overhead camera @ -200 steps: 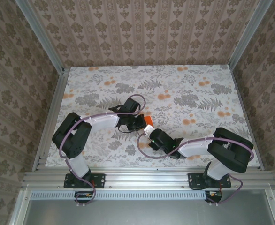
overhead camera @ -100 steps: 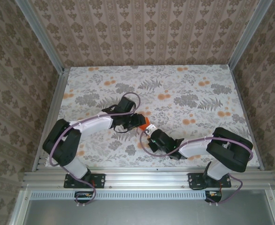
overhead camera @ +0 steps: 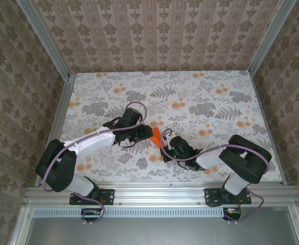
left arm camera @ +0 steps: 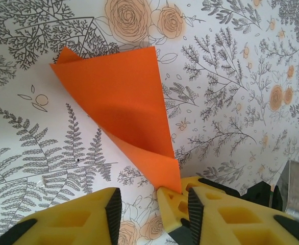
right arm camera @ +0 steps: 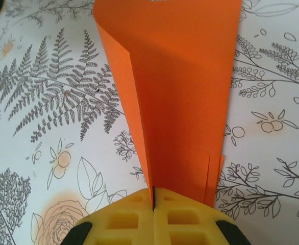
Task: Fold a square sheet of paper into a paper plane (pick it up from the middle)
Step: Fold the wing for the fifth time at the center of the table.
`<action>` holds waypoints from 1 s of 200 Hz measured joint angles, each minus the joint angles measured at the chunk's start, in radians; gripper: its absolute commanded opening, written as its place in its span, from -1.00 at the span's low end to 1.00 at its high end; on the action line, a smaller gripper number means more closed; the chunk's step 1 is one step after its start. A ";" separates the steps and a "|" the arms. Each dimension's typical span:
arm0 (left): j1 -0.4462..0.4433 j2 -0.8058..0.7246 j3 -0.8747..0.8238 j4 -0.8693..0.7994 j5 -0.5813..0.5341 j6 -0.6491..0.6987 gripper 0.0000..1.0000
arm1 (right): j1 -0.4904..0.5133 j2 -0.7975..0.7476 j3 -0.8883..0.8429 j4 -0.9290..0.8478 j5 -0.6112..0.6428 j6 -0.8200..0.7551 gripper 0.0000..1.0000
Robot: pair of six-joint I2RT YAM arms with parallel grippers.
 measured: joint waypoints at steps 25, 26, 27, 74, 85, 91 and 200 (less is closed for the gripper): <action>-0.002 0.020 0.000 0.022 0.016 0.004 -0.38 | -0.033 0.016 -0.003 0.031 -0.059 0.069 -1.00; -0.002 0.021 0.000 0.023 0.017 0.004 -0.39 | -0.034 0.017 -0.003 0.032 -0.061 0.071 -1.00; -0.002 0.023 0.000 0.024 0.018 0.003 -0.39 | -0.036 0.018 -0.003 0.034 -0.065 0.074 -1.00; -0.034 0.126 0.026 0.042 0.052 0.012 -0.46 | -0.109 0.045 -0.003 0.077 -0.196 0.185 -0.96; -0.038 0.140 0.032 0.051 0.058 0.012 -0.46 | -0.127 0.051 -0.003 0.085 -0.230 0.207 -0.96; -0.040 0.147 0.037 0.056 0.061 0.012 -0.46 | -0.133 0.054 -0.003 0.089 -0.244 0.218 -0.96; -0.040 0.286 0.103 0.143 0.071 0.030 -0.48 | -0.187 0.063 0.015 0.070 -0.363 0.302 -0.70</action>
